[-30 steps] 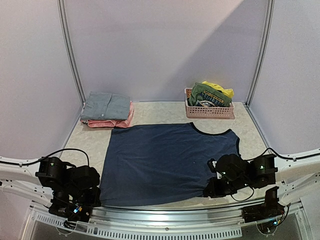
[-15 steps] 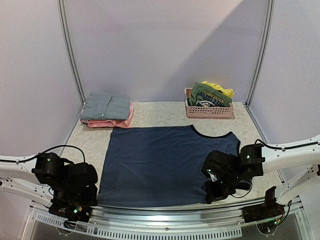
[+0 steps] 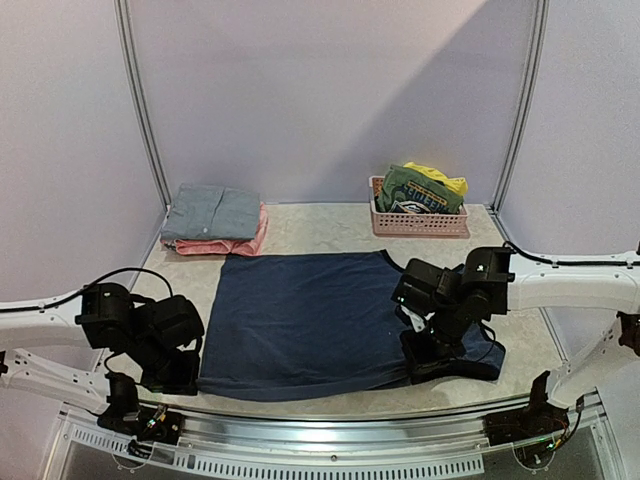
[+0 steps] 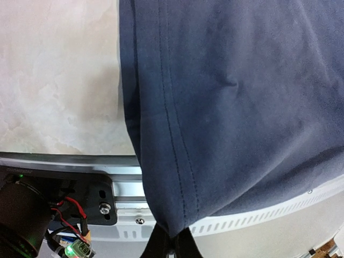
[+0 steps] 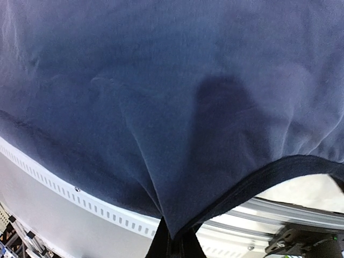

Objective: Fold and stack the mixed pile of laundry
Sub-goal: Fold the flattened tank top at the center of the board.

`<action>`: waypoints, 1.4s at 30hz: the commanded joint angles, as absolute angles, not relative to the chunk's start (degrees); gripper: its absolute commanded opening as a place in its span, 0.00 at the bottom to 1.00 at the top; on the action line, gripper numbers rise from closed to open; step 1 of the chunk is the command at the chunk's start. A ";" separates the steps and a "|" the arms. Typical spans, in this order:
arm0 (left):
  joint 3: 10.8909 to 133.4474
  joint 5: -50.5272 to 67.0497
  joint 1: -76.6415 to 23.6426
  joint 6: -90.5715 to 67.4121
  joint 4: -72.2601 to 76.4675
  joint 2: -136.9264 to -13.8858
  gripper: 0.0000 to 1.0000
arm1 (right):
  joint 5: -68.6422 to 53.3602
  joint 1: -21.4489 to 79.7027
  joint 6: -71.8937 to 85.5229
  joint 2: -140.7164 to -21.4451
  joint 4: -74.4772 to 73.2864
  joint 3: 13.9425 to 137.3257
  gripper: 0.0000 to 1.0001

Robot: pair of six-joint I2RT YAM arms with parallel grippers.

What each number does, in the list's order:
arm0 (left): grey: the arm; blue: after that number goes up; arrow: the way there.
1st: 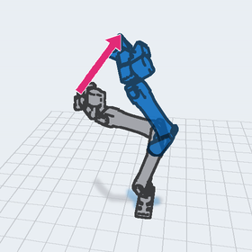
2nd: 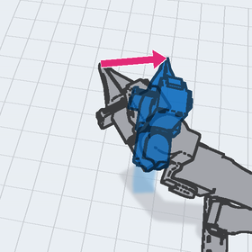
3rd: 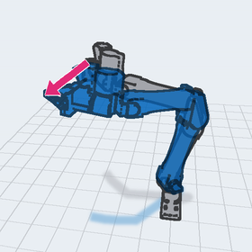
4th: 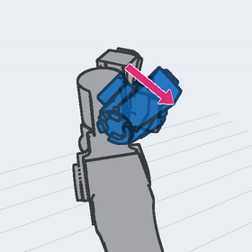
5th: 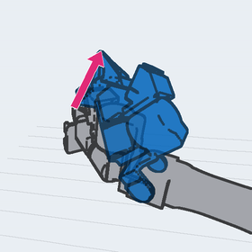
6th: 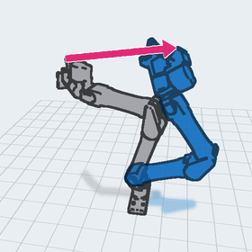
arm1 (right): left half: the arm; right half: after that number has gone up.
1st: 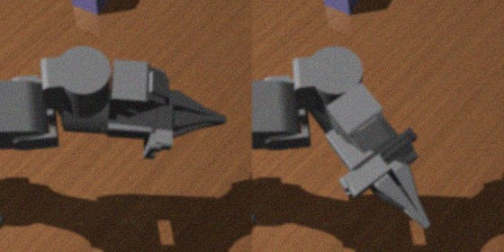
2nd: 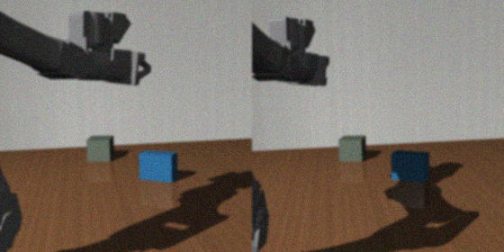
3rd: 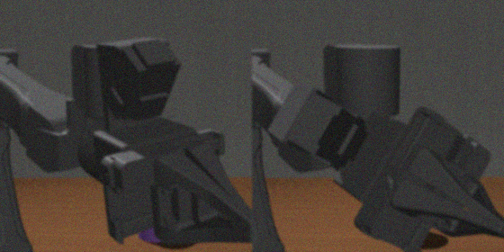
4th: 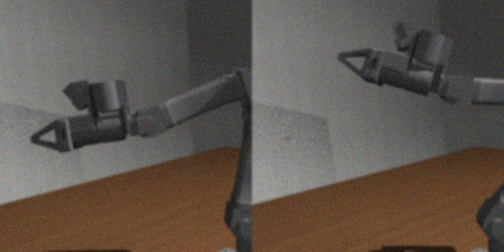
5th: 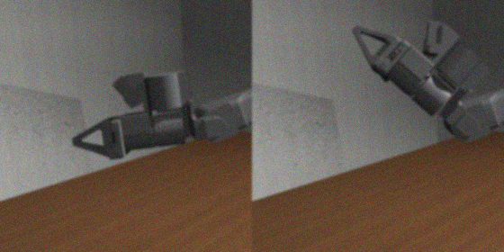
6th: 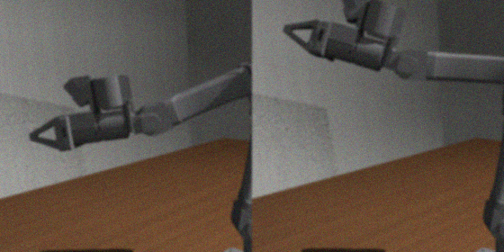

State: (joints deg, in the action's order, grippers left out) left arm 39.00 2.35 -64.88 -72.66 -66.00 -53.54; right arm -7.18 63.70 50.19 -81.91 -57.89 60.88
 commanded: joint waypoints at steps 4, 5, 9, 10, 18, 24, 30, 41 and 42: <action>45.16 3.64 -56.22 -61.09 -68.72 -58.98 0.00 | -5.20 59.69 42.38 -87.51 -65.88 67.87 0.00; 45.78 3.67 -55.30 -60.07 -68.73 -59.83 0.00 | -4.90 59.03 41.77 -88.12 -66.46 68.68 0.00; 47.90 3.57 -51.91 -56.79 -69.37 -62.87 0.00 | -4.26 56.51 38.94 -91.10 -68.12 72.05 0.00; 48.43 3.42 -51.19 -56.13 -69.47 -63.53 0.00 | -4.22 55.97 38.17 -91.59 -68.43 73.07 0.00; 52.60 2.53 -45.02 -51.16 -69.78 -68.64 0.00 | -4.05 52.71 33.59 -97.12 -69.81 77.45 0.00; 55.70 0.80 -41.11 -46.69 -69.78 -73.76 0.00 | -3.69 50.89 30.65 -100.82 -70.24 80.94 0.00; 56.48 0.18 -38.05 -44.64 -69.07 -77.94 0.00 | -3.90 49.90 28.04 -104.57 -69.59 83.55 0.00; 58.04 -2.42 -34.81 -41.15 -64.87 -84.38 0.00 | -2.51 47.85 25.57 -109.71 -68.87 85.71 0.00; 58.15 -2.38 -34.54 -40.80 -64.56 -85.10 0.00 | -2.47 47.82 25.29 -109.96 -68.75 85.70 0.00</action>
